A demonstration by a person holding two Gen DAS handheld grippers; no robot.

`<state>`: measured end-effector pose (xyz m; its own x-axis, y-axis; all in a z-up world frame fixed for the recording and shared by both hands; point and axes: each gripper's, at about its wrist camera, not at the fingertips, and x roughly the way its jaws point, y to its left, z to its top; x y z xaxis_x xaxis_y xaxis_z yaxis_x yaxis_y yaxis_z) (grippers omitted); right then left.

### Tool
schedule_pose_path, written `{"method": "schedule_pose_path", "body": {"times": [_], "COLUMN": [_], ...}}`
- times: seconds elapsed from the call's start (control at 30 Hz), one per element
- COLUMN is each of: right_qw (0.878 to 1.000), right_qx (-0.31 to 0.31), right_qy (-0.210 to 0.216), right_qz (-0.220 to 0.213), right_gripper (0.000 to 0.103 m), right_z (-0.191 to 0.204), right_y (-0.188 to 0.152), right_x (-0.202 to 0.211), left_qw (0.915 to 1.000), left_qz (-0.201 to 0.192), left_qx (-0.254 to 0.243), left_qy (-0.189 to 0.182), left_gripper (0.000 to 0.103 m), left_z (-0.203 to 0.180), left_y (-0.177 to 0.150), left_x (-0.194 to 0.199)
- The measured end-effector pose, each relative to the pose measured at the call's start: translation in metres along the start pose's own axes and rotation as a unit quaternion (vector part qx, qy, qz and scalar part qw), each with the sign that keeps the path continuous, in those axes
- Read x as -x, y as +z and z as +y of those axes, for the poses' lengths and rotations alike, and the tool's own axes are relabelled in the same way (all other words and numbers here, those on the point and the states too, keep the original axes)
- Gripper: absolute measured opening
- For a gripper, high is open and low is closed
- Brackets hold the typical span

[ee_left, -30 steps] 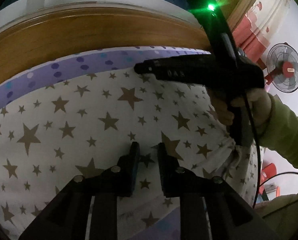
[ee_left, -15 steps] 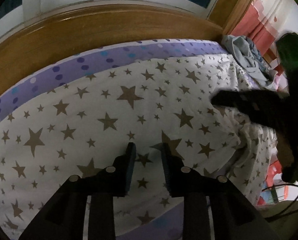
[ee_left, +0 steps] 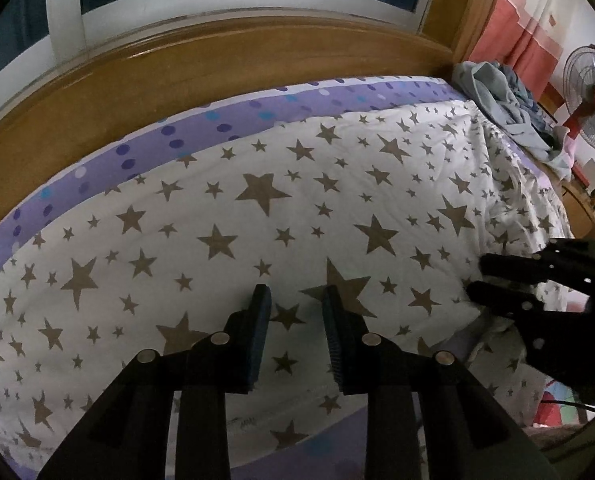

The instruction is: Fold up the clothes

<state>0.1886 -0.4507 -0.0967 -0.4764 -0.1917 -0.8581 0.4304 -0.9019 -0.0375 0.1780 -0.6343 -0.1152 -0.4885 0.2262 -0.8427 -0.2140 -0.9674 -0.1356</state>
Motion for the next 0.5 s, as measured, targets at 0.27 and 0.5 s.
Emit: {"method": "schedule_pose_path", "body": {"times": [0.27, 0.5], "right_qw": [0.998, 0.998], "right_qx": [-0.045, -0.049], "right_qy": [0.021, 0.026], "right_qz": [-0.038, -0.035], "right_gripper": [0.022, 0.022], "right_z": [0.002, 0.009], "right_y": [0.005, 0.005], "right_x": [0.009, 0.004], "left_qw": [0.9982, 0.9831], "left_qz": [-0.015, -0.023], "left_qx": [0.055, 0.172], "left_qy": [0.018, 0.059], "left_gripper": [0.027, 0.027], "left_z": [0.025, 0.096], "left_y": [-0.013, -0.059], "left_x": [0.019, 0.047]}}
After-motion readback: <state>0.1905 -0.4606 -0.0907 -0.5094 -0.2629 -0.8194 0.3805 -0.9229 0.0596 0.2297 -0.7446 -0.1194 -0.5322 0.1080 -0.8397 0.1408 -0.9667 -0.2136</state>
